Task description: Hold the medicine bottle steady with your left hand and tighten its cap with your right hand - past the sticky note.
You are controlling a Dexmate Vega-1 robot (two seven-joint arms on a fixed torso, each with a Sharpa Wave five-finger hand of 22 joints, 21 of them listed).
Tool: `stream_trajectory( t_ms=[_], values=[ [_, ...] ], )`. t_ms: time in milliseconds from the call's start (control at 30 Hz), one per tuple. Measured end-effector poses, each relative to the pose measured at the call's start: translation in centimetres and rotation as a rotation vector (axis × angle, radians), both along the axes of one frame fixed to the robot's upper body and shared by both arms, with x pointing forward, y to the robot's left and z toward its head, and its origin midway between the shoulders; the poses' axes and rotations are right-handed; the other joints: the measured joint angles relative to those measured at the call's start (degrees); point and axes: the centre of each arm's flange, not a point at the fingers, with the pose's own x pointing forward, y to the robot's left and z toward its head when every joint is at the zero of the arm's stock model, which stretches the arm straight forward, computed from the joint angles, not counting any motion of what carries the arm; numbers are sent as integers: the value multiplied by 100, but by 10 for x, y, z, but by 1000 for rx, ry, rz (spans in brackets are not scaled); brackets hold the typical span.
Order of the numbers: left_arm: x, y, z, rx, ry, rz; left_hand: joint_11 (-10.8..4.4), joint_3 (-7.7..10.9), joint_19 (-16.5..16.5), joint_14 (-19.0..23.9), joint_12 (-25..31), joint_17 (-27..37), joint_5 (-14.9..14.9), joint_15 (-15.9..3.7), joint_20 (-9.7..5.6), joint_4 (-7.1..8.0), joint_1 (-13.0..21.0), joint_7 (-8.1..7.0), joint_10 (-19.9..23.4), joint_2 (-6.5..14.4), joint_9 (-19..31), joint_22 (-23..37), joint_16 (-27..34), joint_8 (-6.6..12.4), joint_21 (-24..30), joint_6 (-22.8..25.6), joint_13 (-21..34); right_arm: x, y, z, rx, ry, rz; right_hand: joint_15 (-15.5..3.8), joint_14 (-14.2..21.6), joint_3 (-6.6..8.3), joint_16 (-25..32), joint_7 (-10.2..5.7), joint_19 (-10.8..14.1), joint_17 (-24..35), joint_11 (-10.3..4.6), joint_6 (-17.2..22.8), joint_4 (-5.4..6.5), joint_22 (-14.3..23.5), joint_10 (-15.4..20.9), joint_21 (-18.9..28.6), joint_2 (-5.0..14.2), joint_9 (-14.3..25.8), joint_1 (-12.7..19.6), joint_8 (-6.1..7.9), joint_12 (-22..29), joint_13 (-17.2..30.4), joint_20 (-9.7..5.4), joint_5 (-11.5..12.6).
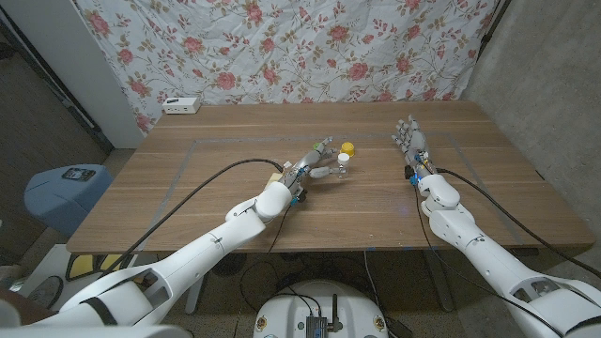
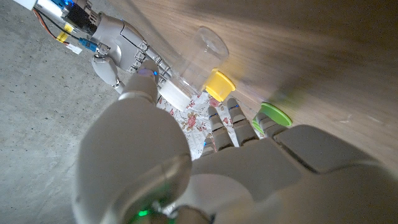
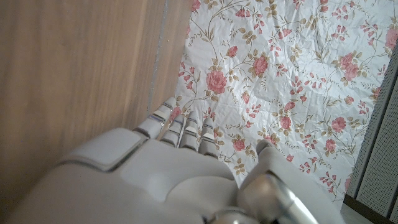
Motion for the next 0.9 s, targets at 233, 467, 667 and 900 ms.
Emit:
stream_trajectory(
  t_ms=[233, 467, 667, 900],
  values=[
    [1, -4, -1, 0, 1, -4, 22, 0, 7, 112, 0, 0, -43, -11, -7, 0, 92, 0, 62, 46, 0, 9, 28, 0, 0, 0, 0, 0, -1, 0, -1, -1, 3, 0, 0, 0, 0, 0, 0, 0, 0, 0, 0, 0, 0, 0, -8, 0, -8, 0, 0, 0, 0, 0],
    [3, -7, -1, 1, 0, -7, 11, 0, 83, 231, 0, 0, -66, -17, -39, 0, 121, 1, 173, 75, 0, 9, 28, 27, 0, 0, 1, 0, -2, 1, -1, -4, 3, 0, 0, 0, 0, 0, 0, 0, 0, 0, 0, 0, 0, 0, -7, 0, -7, 0, 0, -1, 0, 0],
    [3, -9, -2, 5, -1, -6, -28, -16, 206, 326, 0, 0, -109, -20, -79, 16, 189, 15, 278, 98, 0, 2, 28, 48, 0, 15, 1, 0, -2, 2, -2, -8, 4, 0, 0, 0, 0, 0, 0, 0, 0, 0, 0, 0, 0, 0, -7, 0, -7, 0, 0, -1, 0, 22],
    [4, -10, -3, 13, -7, -1, -20, -40, 268, 388, 0, 0, -153, -20, -142, -8, 316, 54, 348, 120, 0, -7, 28, 49, 0, 117, 1, 0, -3, 2, 1, -11, 2, 0, 0, 0, 0, 0, 0, 0, 0, 0, 0, 0, 0, 0, -7, 0, -7, 0, 0, -1, 0, 22]
  ],
)
